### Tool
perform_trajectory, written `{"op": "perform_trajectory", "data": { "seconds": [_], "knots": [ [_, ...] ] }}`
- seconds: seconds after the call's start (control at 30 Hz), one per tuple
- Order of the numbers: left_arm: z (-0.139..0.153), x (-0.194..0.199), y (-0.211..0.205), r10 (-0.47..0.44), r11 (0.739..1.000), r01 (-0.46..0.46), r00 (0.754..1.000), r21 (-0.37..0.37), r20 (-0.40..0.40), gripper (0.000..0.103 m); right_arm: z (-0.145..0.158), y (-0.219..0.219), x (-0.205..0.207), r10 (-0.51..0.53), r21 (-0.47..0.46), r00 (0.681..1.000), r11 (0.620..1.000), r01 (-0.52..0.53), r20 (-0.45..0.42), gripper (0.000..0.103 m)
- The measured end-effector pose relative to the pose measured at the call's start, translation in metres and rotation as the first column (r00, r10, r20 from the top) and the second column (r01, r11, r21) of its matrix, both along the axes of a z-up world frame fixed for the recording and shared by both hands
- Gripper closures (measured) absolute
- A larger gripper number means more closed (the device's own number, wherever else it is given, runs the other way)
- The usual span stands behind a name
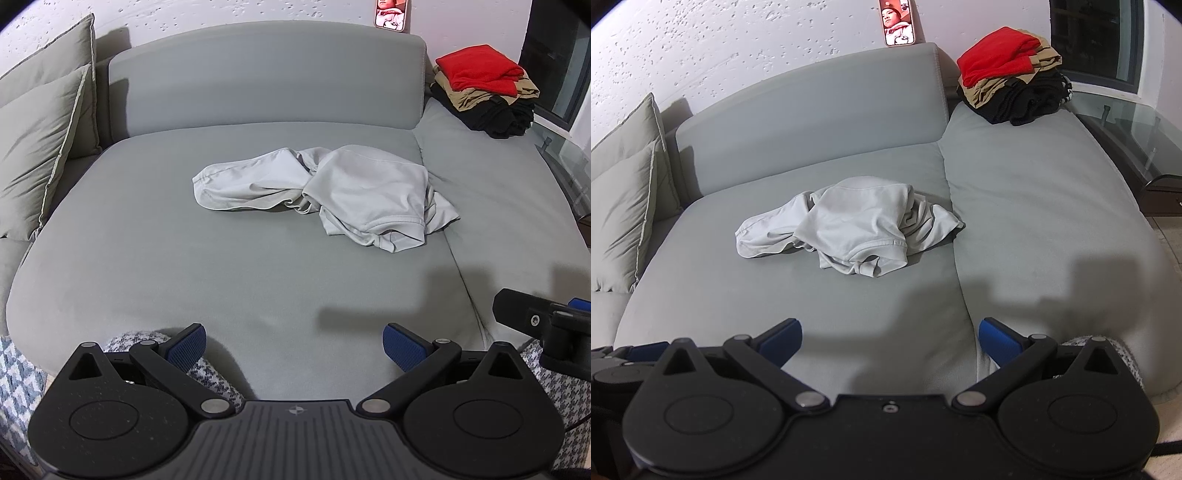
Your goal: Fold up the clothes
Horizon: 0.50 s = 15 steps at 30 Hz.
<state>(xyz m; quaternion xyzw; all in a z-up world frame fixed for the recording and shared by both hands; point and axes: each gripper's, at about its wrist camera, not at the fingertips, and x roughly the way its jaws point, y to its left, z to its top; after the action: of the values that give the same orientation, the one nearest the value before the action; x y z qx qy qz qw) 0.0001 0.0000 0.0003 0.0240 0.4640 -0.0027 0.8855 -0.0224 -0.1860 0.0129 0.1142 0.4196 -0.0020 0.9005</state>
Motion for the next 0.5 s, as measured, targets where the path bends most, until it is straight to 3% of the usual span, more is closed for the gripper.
{"op": "perform_trajectory", "data": {
  "seconds": [0.5],
  "knots": [
    [0.0026, 0.0056, -0.0009, 0.003, 1.0, -0.003, 1.0, 0.0, -0.006, 0.001, -0.0012, 0.0016, 0.0024, 0.009, -0.003, 1.0, 1.0, -0.009, -0.007, 0.0]
  ]
}}
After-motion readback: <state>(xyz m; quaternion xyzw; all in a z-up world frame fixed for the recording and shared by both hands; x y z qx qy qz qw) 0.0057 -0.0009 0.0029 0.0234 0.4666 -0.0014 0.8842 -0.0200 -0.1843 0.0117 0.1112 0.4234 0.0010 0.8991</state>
